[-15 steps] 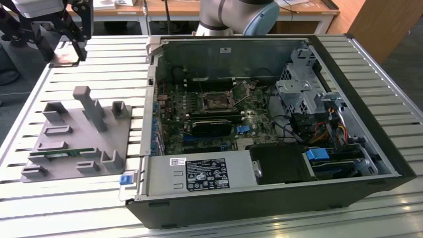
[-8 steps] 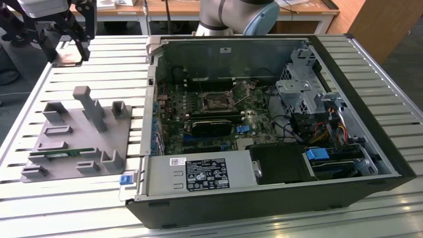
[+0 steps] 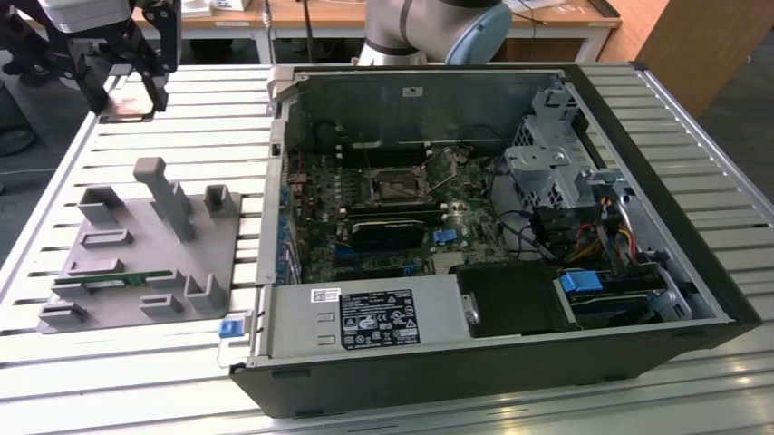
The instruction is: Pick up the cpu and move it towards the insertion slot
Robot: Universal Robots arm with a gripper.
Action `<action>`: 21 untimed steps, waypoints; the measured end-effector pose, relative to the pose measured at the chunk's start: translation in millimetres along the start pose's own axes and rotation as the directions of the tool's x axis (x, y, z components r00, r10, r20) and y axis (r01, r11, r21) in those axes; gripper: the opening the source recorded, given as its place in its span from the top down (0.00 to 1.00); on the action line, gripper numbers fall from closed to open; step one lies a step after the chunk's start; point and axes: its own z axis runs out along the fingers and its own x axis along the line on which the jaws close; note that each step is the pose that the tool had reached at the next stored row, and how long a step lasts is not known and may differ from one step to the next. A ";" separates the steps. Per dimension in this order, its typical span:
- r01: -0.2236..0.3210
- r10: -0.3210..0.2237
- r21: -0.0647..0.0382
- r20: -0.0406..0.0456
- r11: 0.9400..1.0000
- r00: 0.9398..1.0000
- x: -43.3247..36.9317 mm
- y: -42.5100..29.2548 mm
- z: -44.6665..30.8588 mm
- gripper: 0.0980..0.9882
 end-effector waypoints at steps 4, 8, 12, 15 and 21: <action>0.000 0.000 0.000 0.000 1.000 1.000 -1.8 0.0 -0.1 0.50; 0.000 0.000 0.000 0.000 1.000 1.000 -4.3 -0.1 -0.1 0.50; 0.000 0.000 0.000 0.000 1.000 1.000 -7.7 -0.2 -0.3 0.50; 0.000 0.000 0.000 0.000 1.000 1.000 -10.0 -0.3 -0.3 0.50; 0.000 0.000 0.000 0.000 1.000 1.000 -14.3 -0.4 -0.5 0.50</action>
